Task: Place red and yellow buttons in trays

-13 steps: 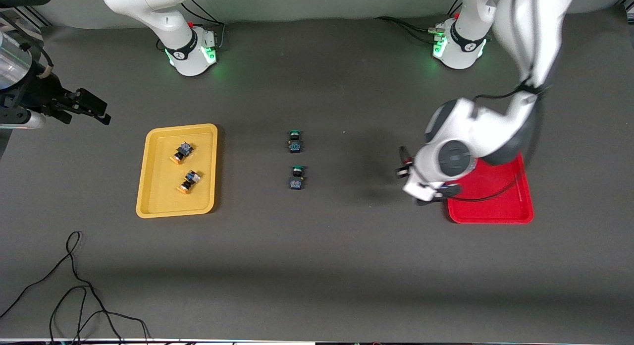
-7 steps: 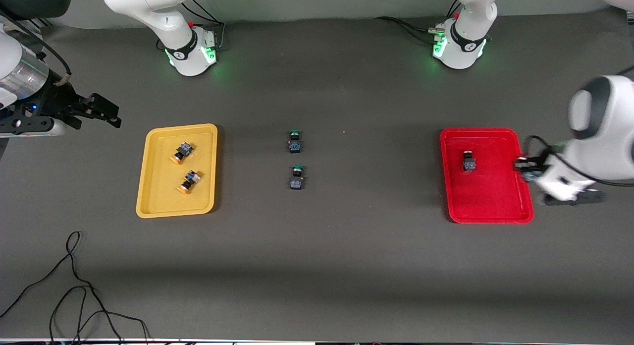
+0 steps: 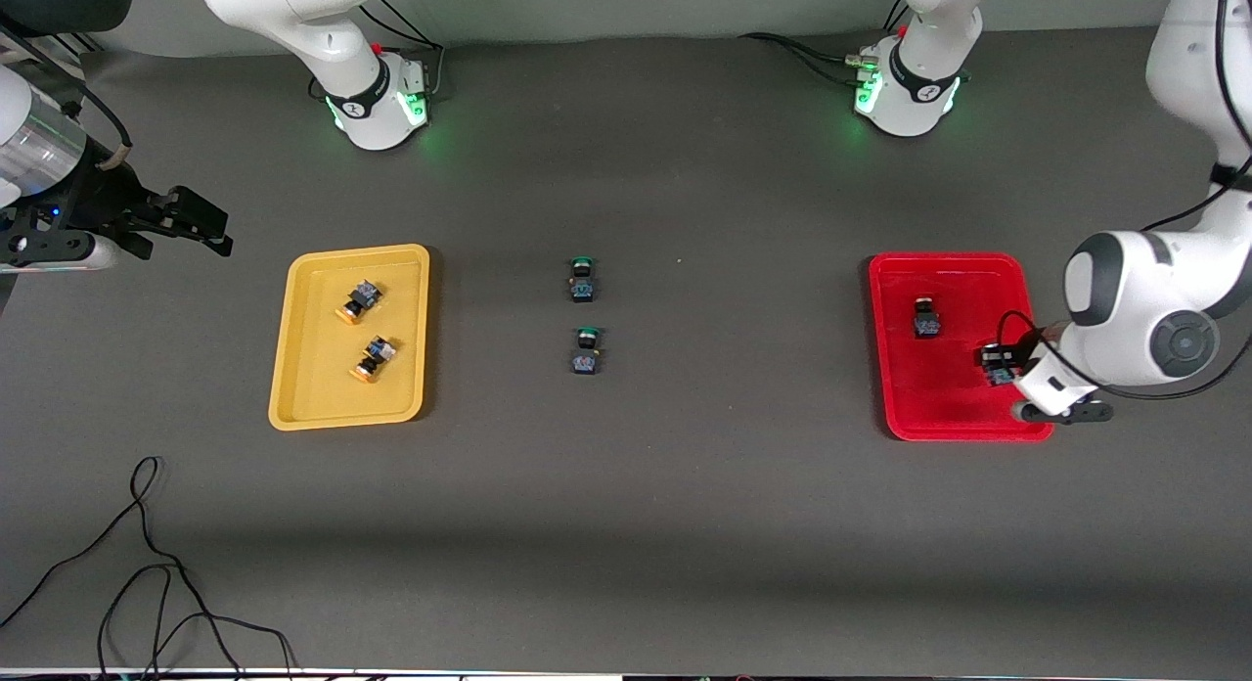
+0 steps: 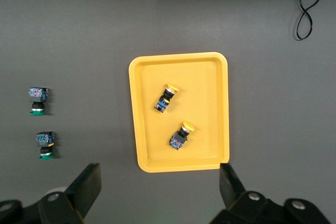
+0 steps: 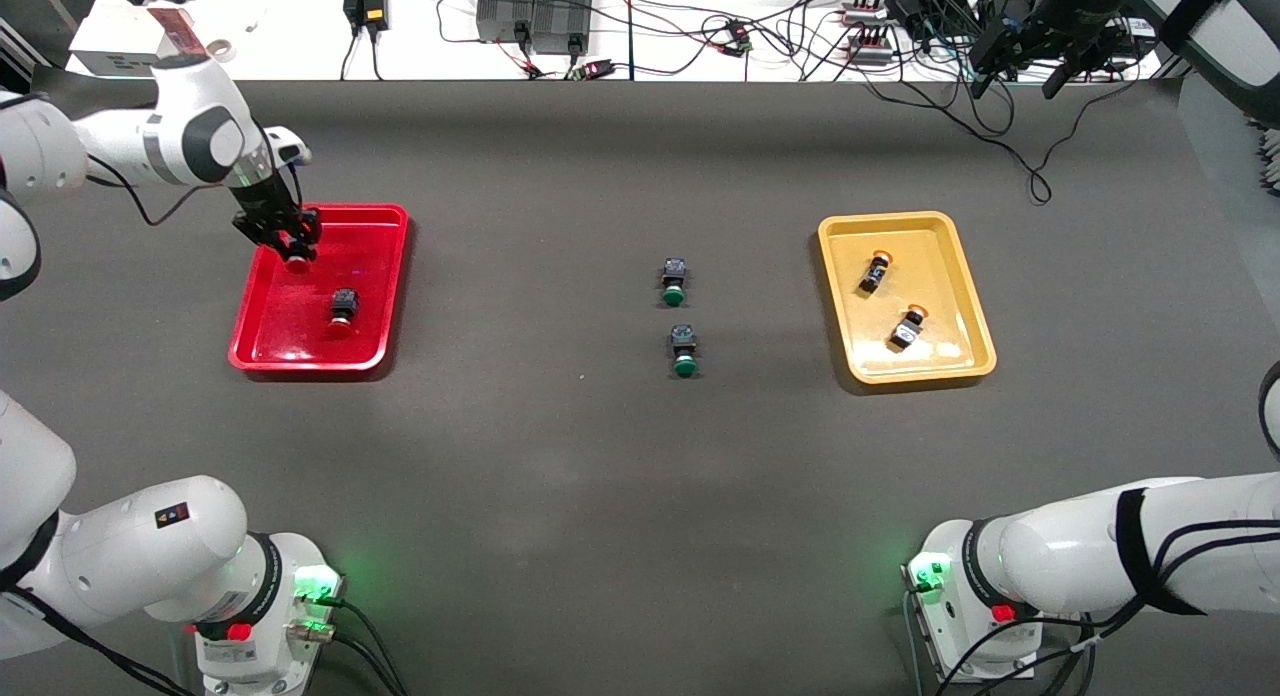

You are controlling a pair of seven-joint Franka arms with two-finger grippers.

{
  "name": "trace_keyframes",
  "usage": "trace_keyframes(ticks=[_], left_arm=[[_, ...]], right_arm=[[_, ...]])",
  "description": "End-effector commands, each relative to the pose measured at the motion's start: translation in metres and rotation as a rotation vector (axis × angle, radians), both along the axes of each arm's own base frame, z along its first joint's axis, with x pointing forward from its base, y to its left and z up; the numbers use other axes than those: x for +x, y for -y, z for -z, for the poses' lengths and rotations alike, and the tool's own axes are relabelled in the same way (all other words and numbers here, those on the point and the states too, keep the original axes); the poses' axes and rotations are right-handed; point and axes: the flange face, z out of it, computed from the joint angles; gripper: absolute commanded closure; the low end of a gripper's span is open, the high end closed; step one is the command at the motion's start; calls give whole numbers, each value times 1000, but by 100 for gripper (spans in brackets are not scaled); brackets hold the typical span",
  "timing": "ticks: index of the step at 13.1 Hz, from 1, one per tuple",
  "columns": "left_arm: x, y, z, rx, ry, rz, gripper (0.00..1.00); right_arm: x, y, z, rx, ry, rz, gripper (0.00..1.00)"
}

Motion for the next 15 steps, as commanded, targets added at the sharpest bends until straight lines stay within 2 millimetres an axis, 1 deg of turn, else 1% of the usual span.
trace_keyframes(ticks=[1, 2, 3, 4, 5, 6, 7, 8, 9, 11, 12, 13, 14, 15], left_arm=[[2, 0, 0, 12, 12, 3, 65], [2, 0, -1, 13, 12, 2, 37], [2, 0, -3, 15, 13, 0, 0], [5, -1, -12, 21, 18, 1, 0], [8, 0, -27, 31, 39, 5, 0], [9, 2, -48, 48, 51, 11, 0], [13, 5, -79, 68, 50, 17, 0], [18, 13, -115, 89, 39, 27, 0], [20, 19, -156, 111, 21, 33, 0], [27, 22, -237, 128, 30, 25, 0], [31, 19, -271, 130, 53, 25, 0], [35, 16, -301, 131, 86, 17, 0], [35, 16, -322, 132, 101, 13, 0], [35, 20, -333, 130, 107, 15, 0]], right_arm=[[8, 0, 0, -10, 6, -8, 0], [9, 1, -2, -7, 20, -8, 0], [9, 0, -4, -9, 26, -9, 0], [9, 0, -5, -8, 27, -9, 0], [10, 0, -6, -8, 30, -9, 0], [10, 0, -6, -7, 32, -9, 0], [12, 0, -4, -7, 32, -9, 0], [13, 0, -3, -9, 32, -19, 0], [13, 0, -2, -9, 31, -16, 0], [13, 0, -2, -6, 32, -8, 0], [13, 0, -2, -4, 32, -8, 0], [14, 1, -3, -3, 33, -4, 0], [14, 2, -2, -3, 32, -3, 0], [13, 2, -2, -3, 30, -3, 0]])
